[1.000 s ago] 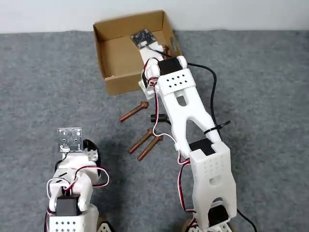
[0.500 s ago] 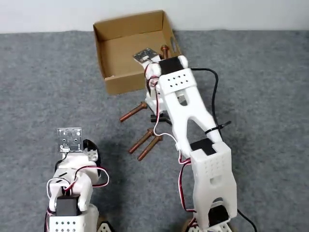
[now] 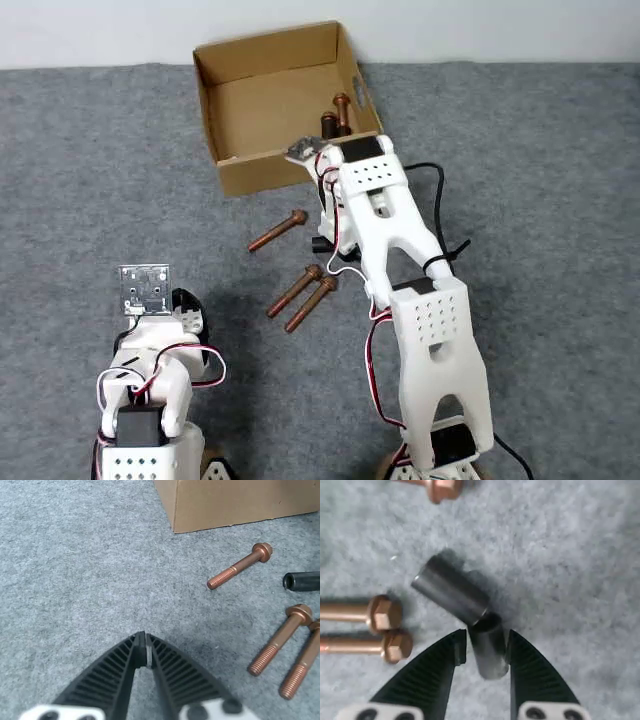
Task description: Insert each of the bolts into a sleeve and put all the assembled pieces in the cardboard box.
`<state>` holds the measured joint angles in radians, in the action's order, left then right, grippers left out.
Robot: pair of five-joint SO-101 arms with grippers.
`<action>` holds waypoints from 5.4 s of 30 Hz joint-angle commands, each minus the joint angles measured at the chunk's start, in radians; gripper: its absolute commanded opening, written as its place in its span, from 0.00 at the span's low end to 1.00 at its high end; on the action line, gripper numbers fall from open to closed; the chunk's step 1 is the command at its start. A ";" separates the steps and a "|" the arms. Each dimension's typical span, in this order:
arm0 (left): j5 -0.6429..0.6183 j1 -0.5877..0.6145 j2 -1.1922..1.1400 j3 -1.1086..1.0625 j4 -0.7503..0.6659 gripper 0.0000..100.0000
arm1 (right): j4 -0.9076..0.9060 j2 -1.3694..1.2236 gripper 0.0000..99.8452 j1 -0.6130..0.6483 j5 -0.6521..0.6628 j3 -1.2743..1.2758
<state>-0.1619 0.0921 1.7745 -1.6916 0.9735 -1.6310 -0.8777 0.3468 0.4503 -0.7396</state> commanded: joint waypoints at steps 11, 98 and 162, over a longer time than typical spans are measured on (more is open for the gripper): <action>0.002 0.006 -0.008 0.005 -0.002 0.00 | -0.002 -0.025 0.02 -0.024 -0.054 -0.044; 0.465 -0.269 -2.062 1.779 0.259 0.17 | 0.064 2.223 0.01 -0.182 -0.827 1.699; 0.051 -0.381 -1.574 2.018 0.672 0.00 | 0.076 2.377 0.01 -0.173 -0.801 1.746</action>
<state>-0.0790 -0.2839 -0.0222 0.4350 1.7131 -1.5758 1.4945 0.1780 -0.3629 1.0418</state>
